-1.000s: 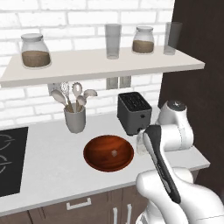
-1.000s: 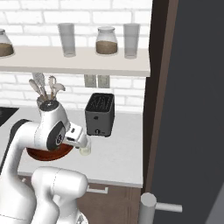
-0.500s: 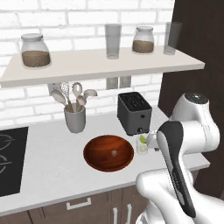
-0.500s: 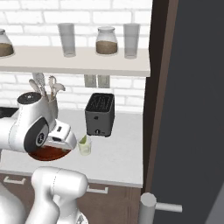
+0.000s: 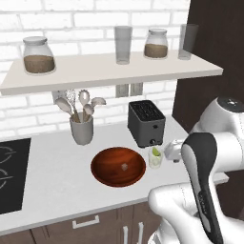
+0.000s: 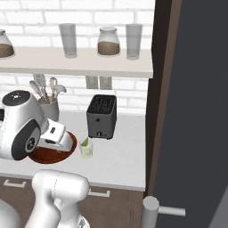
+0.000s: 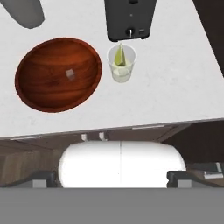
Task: Grab a lemon wedge from the fridge and one ice cube from the ice bowl, and put them in the glass of lemonade.
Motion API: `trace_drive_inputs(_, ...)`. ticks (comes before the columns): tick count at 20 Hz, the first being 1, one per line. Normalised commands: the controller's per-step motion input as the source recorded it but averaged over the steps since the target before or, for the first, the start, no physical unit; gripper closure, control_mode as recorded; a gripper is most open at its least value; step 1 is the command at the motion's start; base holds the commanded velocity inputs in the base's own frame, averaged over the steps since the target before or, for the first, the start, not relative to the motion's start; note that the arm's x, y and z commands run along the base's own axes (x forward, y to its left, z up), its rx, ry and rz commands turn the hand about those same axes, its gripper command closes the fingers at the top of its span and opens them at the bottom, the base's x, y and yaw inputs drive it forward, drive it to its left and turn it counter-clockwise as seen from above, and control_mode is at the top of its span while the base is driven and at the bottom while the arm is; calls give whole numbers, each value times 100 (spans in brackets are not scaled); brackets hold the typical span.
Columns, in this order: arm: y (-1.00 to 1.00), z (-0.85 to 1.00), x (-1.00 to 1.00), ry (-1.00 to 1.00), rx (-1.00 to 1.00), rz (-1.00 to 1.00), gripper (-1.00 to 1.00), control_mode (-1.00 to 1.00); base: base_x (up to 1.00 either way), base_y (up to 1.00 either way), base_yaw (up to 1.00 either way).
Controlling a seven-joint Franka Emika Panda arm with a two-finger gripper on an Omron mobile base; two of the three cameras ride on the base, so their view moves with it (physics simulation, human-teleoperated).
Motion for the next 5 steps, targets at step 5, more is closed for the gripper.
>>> trace_drive_inputs(5, -1, 17, 29, -2, 0, -1, -100, -100, 0, 0, 0)
